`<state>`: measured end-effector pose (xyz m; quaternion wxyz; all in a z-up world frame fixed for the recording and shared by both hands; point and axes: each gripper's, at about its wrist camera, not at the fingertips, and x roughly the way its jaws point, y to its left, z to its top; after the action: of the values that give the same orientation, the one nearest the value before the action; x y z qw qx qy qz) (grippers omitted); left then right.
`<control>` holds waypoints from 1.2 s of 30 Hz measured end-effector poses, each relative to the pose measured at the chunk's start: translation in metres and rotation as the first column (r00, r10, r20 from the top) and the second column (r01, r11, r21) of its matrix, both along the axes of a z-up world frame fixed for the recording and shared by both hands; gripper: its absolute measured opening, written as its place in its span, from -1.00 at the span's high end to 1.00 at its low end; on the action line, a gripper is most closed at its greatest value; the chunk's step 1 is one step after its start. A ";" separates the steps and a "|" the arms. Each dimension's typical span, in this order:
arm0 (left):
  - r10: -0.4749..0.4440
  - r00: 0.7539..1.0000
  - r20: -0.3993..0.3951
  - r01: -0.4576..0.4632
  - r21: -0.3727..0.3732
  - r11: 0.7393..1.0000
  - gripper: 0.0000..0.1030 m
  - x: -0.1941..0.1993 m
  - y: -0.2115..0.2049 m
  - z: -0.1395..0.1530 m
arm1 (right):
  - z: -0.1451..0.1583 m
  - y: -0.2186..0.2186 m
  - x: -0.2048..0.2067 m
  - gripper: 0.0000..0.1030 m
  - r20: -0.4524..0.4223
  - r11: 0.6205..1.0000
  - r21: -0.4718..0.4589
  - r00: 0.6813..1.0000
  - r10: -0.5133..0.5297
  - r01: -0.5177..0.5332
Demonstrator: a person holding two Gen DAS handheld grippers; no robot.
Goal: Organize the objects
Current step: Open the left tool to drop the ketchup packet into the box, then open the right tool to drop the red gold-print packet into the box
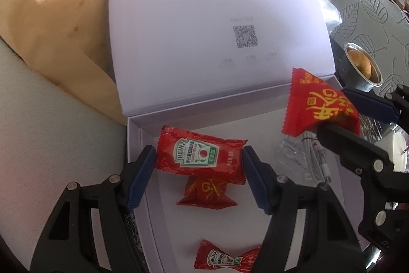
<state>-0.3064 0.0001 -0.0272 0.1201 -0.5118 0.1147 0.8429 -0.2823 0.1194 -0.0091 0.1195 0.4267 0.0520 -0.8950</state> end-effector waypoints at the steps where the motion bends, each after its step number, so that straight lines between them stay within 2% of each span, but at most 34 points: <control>1: -0.002 1.000 0.003 0.002 -0.002 1.000 -0.32 0.000 0.001 -0.002 | -0.001 0.000 -0.002 0.24 0.004 1.000 0.001 1.000 -0.001 0.001; 9: -0.015 1.000 0.005 0.015 -0.022 1.000 -0.33 -0.002 0.004 -0.006 | -0.016 0.001 -0.010 0.24 0.052 1.000 0.011 0.999 -0.010 0.009; 17: -0.008 1.000 0.001 0.008 -0.026 1.000 -0.34 0.003 0.003 -0.003 | -0.017 0.005 -0.014 0.20 0.060 1.000 0.000 0.998 -0.026 0.026; 20: -0.001 1.000 0.001 0.001 -0.031 1.000 -0.35 0.006 0.004 0.000 | -0.012 0.007 -0.012 0.08 0.049 0.999 -0.002 0.998 -0.040 0.040; 23: 0.010 1.000 -0.007 -0.010 -0.035 0.999 -0.36 0.010 0.004 0.006 | -0.004 0.011 -0.011 0.05 0.039 0.998 -0.003 0.998 -0.055 0.055; 26: 0.021 1.000 -0.022 -0.021 -0.030 0.999 -0.48 0.015 0.004 0.013 | 0.004 0.013 -0.007 0.05 0.024 0.998 -0.004 0.998 -0.064 0.064; 36: 0.035 0.996 -0.079 -0.035 -0.003 0.999 -0.50 0.049 0.003 0.044 | 0.037 0.014 0.021 -0.04 -0.048 0.997 0.003 0.996 -0.075 0.075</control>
<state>-0.2575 0.0026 0.0169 0.0993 -0.4804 0.1124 0.8641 -0.2616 0.1333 0.0281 0.0836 0.4072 0.0411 -0.9086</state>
